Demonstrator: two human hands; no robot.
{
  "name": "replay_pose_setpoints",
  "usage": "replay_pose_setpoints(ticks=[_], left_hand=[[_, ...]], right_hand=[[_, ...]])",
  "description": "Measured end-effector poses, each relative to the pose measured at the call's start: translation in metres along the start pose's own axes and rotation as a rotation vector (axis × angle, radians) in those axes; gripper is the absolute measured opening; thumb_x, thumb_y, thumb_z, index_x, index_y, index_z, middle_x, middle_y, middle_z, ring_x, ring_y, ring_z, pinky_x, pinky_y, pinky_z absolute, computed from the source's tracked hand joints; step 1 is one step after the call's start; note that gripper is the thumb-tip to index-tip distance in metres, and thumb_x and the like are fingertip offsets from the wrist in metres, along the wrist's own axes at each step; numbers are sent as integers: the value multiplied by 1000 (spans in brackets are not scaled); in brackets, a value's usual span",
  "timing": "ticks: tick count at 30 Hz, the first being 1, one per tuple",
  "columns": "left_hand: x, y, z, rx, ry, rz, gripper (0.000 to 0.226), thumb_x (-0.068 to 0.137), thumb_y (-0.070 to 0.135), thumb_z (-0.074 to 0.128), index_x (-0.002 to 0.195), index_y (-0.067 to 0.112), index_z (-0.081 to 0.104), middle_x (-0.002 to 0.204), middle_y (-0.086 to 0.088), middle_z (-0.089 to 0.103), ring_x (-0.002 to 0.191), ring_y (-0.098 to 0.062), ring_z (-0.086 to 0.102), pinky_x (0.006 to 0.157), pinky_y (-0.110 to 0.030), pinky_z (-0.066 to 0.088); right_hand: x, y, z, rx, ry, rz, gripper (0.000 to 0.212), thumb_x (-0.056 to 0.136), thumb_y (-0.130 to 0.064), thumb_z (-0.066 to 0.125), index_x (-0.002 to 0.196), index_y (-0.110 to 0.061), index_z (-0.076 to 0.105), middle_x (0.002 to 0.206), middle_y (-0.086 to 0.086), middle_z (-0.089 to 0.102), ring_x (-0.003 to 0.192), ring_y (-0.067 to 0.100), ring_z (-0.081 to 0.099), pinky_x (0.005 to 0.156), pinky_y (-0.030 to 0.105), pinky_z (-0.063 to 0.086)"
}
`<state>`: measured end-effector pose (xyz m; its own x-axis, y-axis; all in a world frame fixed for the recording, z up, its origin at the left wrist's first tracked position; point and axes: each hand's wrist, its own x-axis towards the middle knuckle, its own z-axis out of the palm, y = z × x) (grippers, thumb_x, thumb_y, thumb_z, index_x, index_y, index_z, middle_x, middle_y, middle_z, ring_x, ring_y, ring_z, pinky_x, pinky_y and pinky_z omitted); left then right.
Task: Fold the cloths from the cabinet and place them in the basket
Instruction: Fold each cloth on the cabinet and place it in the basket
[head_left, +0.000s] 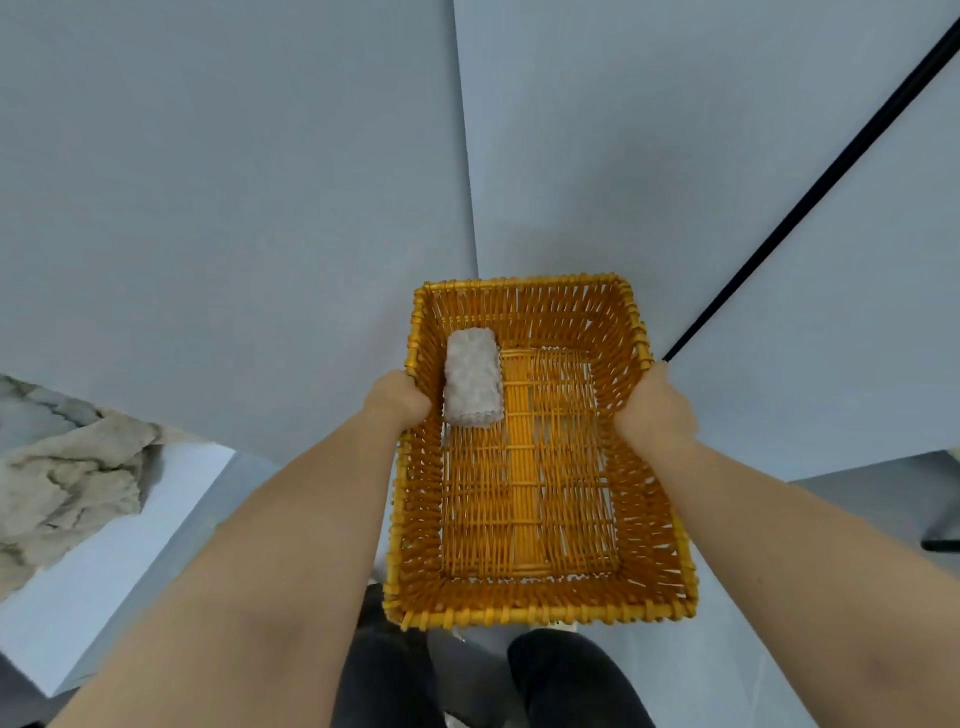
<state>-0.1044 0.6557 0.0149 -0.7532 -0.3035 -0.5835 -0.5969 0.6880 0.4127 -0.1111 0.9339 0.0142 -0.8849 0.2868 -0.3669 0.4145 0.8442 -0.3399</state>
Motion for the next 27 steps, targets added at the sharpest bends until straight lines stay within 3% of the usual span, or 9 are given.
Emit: replay_pose_setpoints(ticks=[4, 8, 14, 17, 23, 27], left_hand=[[29, -13, 2, 69, -10, 38, 20, 87, 11, 53, 100, 0, 64, 93, -15, 62, 90, -33, 62, 72, -33, 50], [77, -41, 11, 111, -56, 110, 21, 88, 16, 56, 103, 5, 65, 99, -15, 65, 92, -33, 62, 71, -31, 45], [141, -92, 57, 250, -62, 168, 26, 83, 22, 59, 108, 14, 61, 103, -11, 66, 92, -33, 63, 73, -33, 50], [165, -120, 95, 259, -35, 158, 26, 86, 20, 56, 111, 13, 56, 108, -13, 64, 97, -35, 62, 79, -37, 50], [208, -182, 187, 211, -66, 159, 17, 90, 24, 49, 105, 17, 53, 104, -10, 63, 90, -30, 60, 72, -31, 46], [245, -220, 244, 247, -66, 146, 28, 89, 25, 49, 115, 15, 49, 112, -13, 62, 100, -34, 60, 79, -35, 48]], right_hand=[[-1, -7, 24, 1, -6, 74, 29, 89, -16, 50, 112, -9, 34, 101, 17, 59, 96, 39, 58, 72, 40, 41], [-5, -17, 75, 29, -4, 204, 29, 88, -9, 47, 112, -8, 32, 103, 19, 60, 97, 41, 58, 79, 43, 45], [-8, -8, 162, 39, 6, 391, 40, 86, -7, 54, 121, -8, 33, 106, 19, 60, 102, 41, 58, 80, 42, 44], [-1, 9, 214, 31, 13, 404, 38, 86, -8, 54, 118, -8, 34, 108, 19, 60, 102, 41, 58, 79, 42, 44], [21, 65, 320, 20, 28, 376, 32, 87, -13, 55, 110, -9, 34, 104, 19, 59, 98, 43, 59, 73, 43, 43], [42, 95, 393, 4, 11, 387, 35, 86, -11, 56, 111, -10, 32, 103, 18, 60, 95, 43, 59, 71, 42, 44]])
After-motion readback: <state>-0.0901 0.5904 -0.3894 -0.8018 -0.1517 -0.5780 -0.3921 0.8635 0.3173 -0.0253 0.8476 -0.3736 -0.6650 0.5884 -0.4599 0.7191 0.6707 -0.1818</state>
